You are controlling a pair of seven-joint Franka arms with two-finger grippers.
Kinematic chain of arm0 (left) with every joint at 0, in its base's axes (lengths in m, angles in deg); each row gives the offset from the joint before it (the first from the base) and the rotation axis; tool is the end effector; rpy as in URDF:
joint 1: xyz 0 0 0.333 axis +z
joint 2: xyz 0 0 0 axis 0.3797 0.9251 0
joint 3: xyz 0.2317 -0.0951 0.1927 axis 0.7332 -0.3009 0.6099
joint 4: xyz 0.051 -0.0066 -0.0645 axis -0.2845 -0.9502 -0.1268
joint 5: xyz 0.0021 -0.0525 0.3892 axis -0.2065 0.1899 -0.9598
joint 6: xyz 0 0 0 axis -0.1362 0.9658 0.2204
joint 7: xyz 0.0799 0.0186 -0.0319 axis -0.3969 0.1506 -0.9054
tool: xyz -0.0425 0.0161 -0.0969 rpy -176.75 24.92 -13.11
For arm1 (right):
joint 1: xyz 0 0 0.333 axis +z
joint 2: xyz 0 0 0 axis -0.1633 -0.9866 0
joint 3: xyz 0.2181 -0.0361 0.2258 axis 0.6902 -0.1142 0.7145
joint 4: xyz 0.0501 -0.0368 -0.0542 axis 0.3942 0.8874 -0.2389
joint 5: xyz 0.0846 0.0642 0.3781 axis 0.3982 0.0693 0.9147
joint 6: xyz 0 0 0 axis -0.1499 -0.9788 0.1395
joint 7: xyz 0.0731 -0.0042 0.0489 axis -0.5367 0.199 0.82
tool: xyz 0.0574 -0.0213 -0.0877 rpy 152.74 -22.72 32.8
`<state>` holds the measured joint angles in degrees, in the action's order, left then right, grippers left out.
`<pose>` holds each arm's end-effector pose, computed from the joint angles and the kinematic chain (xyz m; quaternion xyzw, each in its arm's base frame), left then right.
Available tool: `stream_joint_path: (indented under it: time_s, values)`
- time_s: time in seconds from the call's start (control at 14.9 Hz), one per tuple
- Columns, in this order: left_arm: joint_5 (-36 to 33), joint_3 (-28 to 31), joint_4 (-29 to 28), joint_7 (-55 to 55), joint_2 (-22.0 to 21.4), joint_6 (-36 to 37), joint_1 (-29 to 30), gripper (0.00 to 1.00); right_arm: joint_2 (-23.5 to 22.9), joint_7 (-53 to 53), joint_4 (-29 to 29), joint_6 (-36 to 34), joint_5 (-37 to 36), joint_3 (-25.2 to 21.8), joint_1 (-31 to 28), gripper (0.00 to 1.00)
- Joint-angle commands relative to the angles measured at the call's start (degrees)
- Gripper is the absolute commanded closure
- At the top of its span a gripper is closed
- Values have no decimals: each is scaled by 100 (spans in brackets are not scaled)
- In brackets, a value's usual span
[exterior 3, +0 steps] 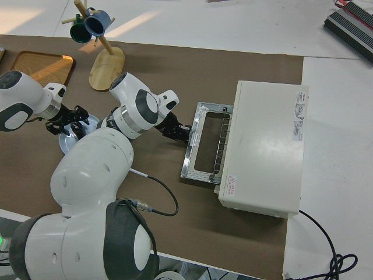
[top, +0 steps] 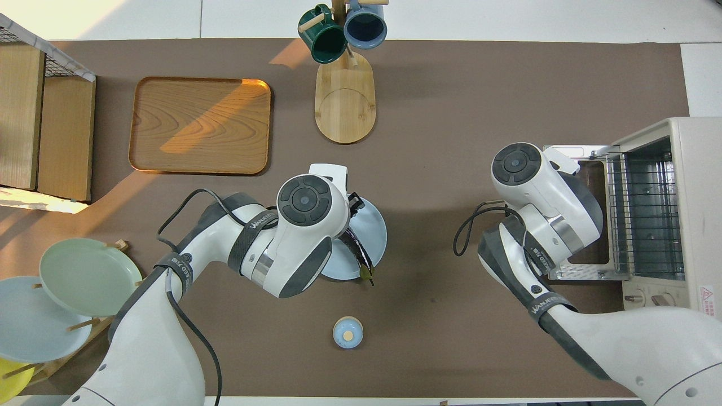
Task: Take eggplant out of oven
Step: 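Grasp the eggplant with the left gripper while the right gripper withdraws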
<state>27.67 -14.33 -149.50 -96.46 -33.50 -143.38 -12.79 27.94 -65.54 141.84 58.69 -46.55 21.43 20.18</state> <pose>0.4698 -0.3955 0.3108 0.9557 0.2924 -0.0228 0.0244 0.5432 0.0871 0.2729 0.9630 -0.0139 -0.0749 0.2585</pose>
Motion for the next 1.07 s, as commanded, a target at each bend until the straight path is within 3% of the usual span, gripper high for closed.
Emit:
stream_joint_path:
  time_s: [0.0,0.2,0.33,0.67,0.87,1.0]
  values:
    - [67,82,-45,-20,-108,189,-163,36,169,166,61,-210,-314,65,-102,100]
    - [146,82,-19,-11,-108,198,-163,70,230,498,-176,-500,-359,65,-128,100]
    - [146,73,-1,15,-152,215,-137,100,405,911,-387,-746,-350,65,-189,100]
    - [146,82,436,865,-424,819,345,100,1013,2036,-379,-782,-157,73,-892,100]
    - [173,91,982,2330,-276,1199,994,100,1197,2345,-370,-992,-139,73,-1148,100]
    - [172,91,1010,3857,-240,1182,1557,100,1303,2521,-379,-1107,96,65,-1227,100]
